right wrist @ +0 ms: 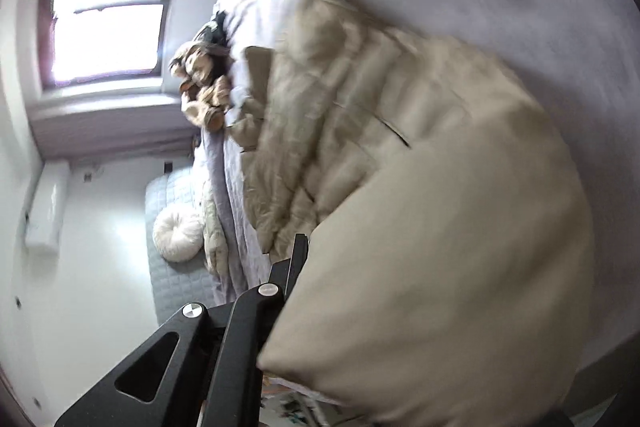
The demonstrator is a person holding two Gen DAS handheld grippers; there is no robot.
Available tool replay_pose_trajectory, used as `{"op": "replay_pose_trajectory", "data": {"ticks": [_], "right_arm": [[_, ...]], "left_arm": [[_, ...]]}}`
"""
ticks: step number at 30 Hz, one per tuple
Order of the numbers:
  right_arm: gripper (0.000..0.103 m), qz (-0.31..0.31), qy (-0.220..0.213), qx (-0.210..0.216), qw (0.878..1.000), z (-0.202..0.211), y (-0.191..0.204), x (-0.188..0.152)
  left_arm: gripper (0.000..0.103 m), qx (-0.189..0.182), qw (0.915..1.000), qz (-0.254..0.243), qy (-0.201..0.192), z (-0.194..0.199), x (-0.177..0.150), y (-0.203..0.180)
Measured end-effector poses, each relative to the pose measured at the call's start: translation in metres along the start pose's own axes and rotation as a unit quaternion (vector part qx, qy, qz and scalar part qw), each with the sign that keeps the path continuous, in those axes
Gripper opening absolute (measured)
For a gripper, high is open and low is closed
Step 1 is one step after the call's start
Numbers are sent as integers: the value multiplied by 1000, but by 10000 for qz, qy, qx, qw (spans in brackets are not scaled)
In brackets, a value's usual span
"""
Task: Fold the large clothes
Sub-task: 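Lift the hem and fold it toward the collar with both tools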
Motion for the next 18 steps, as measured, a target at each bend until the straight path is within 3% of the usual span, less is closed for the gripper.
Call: {"op": "replay_pose_trajectory", "data": {"ticks": [6, 10, 14, 18], "right_arm": [[9, 926, 118, -41, 9956, -17, 75, 67], [9, 1283, 291, -72, 9913, -41, 113, 115], [9, 1553, 529, -327, 9859, -80, 129, 154], [9, 1187, 729, -591, 9885, -128, 112, 187]], "left_arm": [[12, 194, 9988, 90, -440, -1, 73, -25], [12, 418, 9979, 208, -447, -23, 113, -27], [12, 628, 9971, 371, -197, -69, 141, -8], [12, 864, 9950, 452, 237, -124, 158, 15]]}}
Point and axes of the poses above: each gripper's, at about its wrist camera, not at the fingertips, and z roughly against the way its jaws point, y to its left, x to its top, the point moved 7 cm from there along -z, roughly the way its jaws point, and after that the axes turned 2 degrees about y, right-handed, at the moved point
